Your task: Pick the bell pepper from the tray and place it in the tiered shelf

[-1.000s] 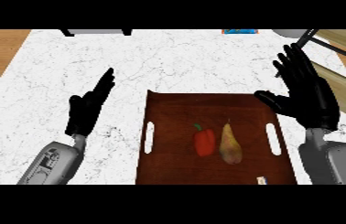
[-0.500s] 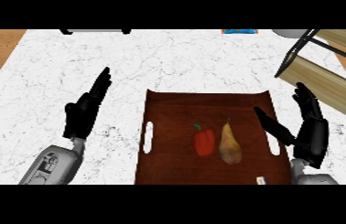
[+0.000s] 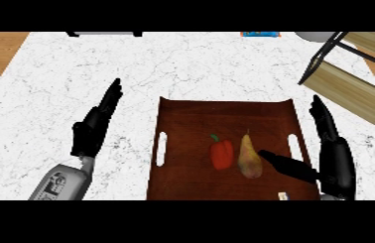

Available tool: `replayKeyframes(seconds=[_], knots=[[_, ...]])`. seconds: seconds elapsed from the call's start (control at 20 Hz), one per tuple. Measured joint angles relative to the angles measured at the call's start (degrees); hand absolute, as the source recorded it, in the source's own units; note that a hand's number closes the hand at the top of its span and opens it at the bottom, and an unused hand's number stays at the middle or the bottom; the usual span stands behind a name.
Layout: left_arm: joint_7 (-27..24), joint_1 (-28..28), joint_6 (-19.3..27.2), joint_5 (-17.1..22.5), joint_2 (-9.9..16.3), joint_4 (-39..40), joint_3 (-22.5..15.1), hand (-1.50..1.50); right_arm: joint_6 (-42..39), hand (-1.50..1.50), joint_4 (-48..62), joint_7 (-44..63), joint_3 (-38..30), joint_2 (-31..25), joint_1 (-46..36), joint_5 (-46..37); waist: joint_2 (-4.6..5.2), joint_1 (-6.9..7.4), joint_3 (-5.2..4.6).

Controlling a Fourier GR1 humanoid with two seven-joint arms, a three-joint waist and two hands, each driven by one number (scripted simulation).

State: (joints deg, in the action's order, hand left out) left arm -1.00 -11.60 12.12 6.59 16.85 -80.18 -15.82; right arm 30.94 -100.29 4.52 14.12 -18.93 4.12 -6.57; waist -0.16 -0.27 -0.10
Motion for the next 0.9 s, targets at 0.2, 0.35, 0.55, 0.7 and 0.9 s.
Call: replayKeyframes(seconds=[0.2,0.35,0.55,0.7,0.9], knots=[[0.6,-0.5,0.0,-0.5,-0.3,0.3,0.4,0.00,-3.3,-1.50,-7.9,14.2,3.9,-4.5,-1.5,-6.0,-0.02,0.00,-0.05],[0.9,-0.7,-0.3,-0.9,-0.4,0.0,0.3,0.00,-6.8,-1.50,-12.3,25.8,6.6,-7.0,-4.9,-10.8,-0.03,0.24,-0.10],[1.2,-1.4,-0.7,-0.9,-0.6,0.2,0.6,0.00,-15.2,-1.50,-15.9,39.0,10.5,-10.3,-9.5,-13.8,-0.02,0.54,-0.15],[1.8,-1.0,-1.2,-0.8,-0.4,-0.8,0.6,0.00,-21.9,-1.50,-17.3,47.9,13.2,-12.1,-13.4,-15.2,-0.03,0.95,-0.14],[2.2,-0.9,-0.9,-1.5,-1.1,-1.2,0.3,0.00,-29.0,-1.50,-18.4,56.6,16.1,-11.8,-19.5,-16.3,0.00,0.96,-0.10]])
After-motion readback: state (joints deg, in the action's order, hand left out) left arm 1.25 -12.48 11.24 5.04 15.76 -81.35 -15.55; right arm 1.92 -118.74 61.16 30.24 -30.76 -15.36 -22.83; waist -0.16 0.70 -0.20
